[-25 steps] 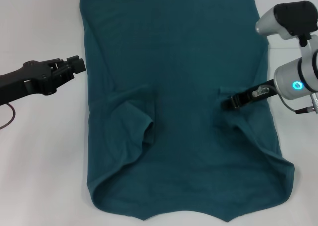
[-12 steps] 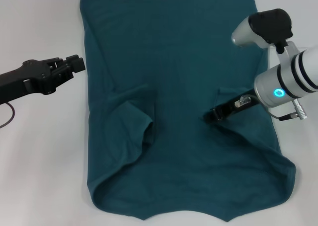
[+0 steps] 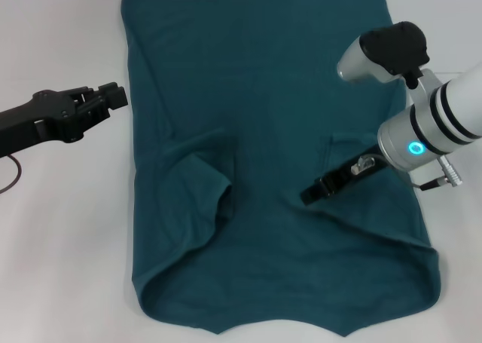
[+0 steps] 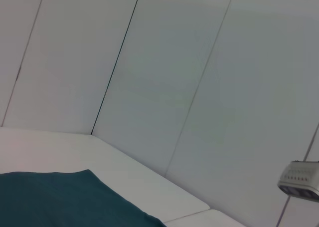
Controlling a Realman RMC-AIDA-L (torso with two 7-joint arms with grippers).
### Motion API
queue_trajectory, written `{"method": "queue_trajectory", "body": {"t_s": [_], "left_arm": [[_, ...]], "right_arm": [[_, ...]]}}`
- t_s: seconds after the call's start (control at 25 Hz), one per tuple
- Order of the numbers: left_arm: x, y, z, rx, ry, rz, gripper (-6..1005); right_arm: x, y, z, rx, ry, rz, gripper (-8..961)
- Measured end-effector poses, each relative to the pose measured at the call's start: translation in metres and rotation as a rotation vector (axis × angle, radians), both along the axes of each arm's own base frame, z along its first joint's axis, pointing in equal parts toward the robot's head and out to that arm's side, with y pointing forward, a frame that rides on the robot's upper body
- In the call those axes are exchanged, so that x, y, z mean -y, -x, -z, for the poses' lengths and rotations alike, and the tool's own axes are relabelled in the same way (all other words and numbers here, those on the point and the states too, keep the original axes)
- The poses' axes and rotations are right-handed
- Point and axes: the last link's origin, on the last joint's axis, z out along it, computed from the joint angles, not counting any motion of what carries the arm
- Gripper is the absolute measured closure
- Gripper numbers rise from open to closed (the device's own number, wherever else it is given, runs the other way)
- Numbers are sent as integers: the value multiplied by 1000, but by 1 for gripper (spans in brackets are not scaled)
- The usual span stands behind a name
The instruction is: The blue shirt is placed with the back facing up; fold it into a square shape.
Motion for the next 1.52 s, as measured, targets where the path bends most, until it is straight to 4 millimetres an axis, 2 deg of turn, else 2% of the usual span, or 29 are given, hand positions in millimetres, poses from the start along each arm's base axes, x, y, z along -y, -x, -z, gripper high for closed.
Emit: {"method": "queue_trajectory", "body": {"t_s": [0.04,0.28,0.48,0.64,0.88,1.2,1.32,1.52], "left_arm": [[0,0,0,0,-1,-1,828],[0,0,1,-2,1,1,827],[0,1,0,-6,0,-2,827],[3,4,-1,-68,31,2,826],[16,7,-5,-213,78,11,826],[31,4,7,-409,89,-28,819],[32,3,6,-418,72,-31,822],[31,13,-6,-358,31,-139,823]], "right_arm": [[2,0,0,0,12,1,810],[5,9,-3,-17,41,-22,562],[-4,20,-26,-92,-94,-92,343],[-16,22,-46,-197,-258,-148,291],[-21,-5,-65,-255,-443,-233,279],[-17,-39,-59,-282,-540,-277,280],[-18,-46,-56,-287,-559,-236,281],[-13,-55,-43,-319,-552,-195,281]]}}
